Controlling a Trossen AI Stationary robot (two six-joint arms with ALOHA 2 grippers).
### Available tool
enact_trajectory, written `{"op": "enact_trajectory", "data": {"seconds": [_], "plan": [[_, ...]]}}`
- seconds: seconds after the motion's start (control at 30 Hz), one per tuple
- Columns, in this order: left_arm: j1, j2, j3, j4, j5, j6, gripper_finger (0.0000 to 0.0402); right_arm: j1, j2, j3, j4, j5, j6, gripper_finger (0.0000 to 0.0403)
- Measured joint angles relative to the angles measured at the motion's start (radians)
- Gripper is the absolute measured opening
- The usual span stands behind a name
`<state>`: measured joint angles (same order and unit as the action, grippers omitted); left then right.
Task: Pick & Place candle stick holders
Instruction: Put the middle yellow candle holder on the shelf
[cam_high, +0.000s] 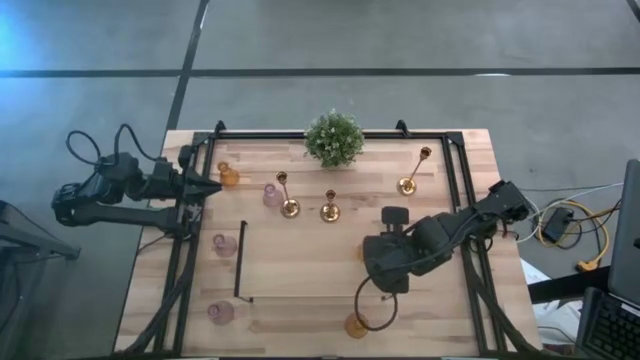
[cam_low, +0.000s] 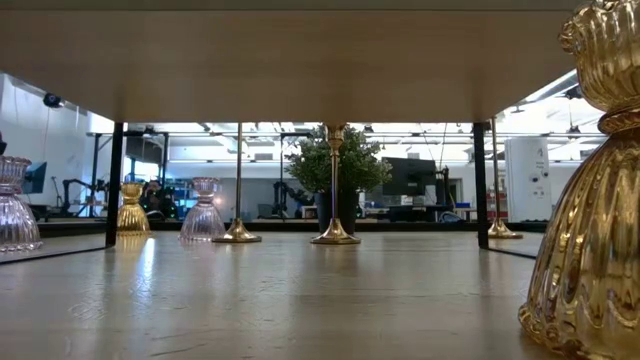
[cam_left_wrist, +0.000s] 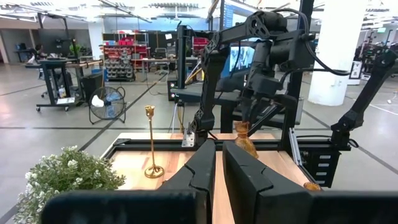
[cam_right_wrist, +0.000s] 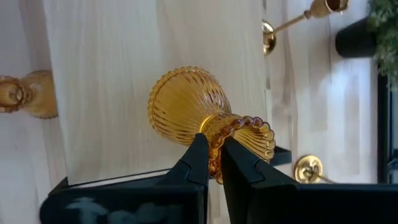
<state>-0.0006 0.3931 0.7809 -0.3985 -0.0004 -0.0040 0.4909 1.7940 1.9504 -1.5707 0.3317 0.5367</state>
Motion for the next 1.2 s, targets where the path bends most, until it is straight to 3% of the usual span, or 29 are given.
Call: {"op": "enact_trajectory", "data": {"seconds": [0.53, 1.2], "plan": [[0.0, 0.0, 0.0, 0.0, 0.0, 0.0, 0.0037, 0.049, -0.153, -0.207, -0.003, 0.011, 0.221, 0.0013], [0.0, 0.0, 0.0, 0.0, 0.0, 0.0, 0.0037, 0.078, -0.173, -0.225, 0.001, 0.008, 0.269, 0.0011]]}}
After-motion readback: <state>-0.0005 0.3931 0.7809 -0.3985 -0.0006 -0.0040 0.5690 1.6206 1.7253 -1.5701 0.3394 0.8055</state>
